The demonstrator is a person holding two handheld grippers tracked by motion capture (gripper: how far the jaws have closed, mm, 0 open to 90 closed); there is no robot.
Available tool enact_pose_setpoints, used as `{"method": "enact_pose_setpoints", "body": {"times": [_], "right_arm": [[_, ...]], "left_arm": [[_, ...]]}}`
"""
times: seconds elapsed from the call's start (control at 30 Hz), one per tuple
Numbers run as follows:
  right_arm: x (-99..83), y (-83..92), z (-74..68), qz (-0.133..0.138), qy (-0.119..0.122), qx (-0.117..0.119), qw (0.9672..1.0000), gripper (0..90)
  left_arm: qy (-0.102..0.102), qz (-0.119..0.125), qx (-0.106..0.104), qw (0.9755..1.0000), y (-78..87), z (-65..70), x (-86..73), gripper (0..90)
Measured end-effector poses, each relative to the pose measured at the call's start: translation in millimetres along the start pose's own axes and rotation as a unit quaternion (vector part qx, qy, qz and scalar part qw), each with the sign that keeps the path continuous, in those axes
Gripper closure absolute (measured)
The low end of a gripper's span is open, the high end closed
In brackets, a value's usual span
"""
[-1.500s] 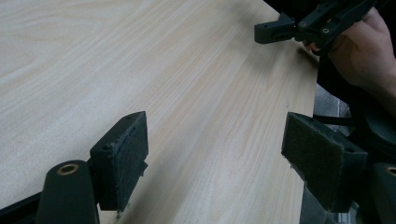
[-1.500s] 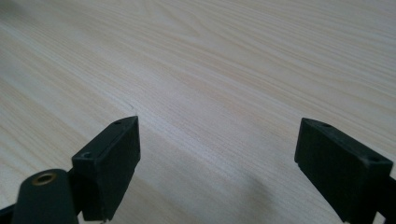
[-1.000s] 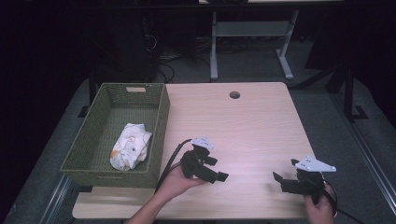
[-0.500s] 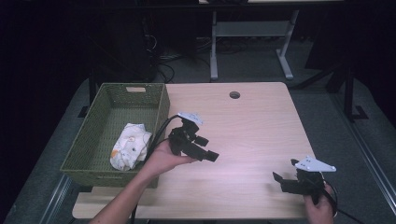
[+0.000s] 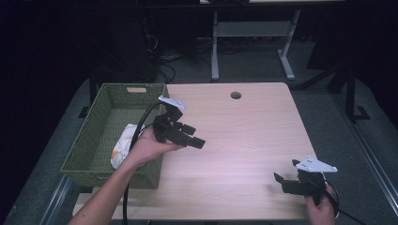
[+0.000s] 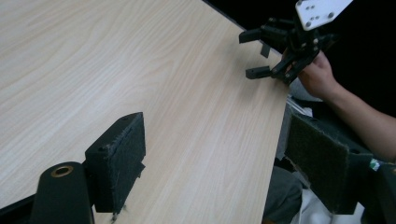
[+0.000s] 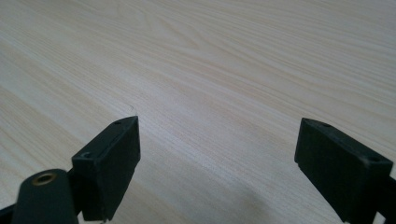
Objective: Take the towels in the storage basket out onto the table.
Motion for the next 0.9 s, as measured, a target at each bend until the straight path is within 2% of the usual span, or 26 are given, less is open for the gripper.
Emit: {"method": "enact_pose_setpoints", "body": {"times": [0.33,0.5,0.73,0.83,0.9], "right_arm": [[0.1,-1.0,0.2,-0.001,0.001,-0.001,1.0000,13.8],[0.4,-0.9,0.4,0.000,0.001,0.000,1.0000,13.9],[1.0,-0.8,-0.3,-0.002,0.002,0.000,1.0000,13.9],[1.0,-0.7,0.0,-0.001,0.002,0.000,1.0000,13.9],[1.0,-0.6,-0.1,-0.002,0.002,0.000,1.0000,13.9]], "left_arm": [[0.012,0.004,0.010,0.9999,25.5,-18.0,-0.6,20.7],[0.019,0.005,0.008,0.9998,39.0,-26.8,-5.4,21.0],[0.027,0.007,0.017,0.9995,56.8,-38.7,-13.3,21.9],[0.033,0.011,0.022,0.9991,63.7,-45.3,-17.6,21.9],[0.044,0.009,0.029,0.9985,69.4,-52.6,-23.8,21.9]]}}
Point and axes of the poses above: each handheld gripper's, and its own axes: y roughly backward along the jaws, x roughly out of its top, z roughly to its right, the point moved 5 cm from there along -y, roughly forward along the jaws, and after that the axes turned 7 degrees about x, right-handed, at the moved point
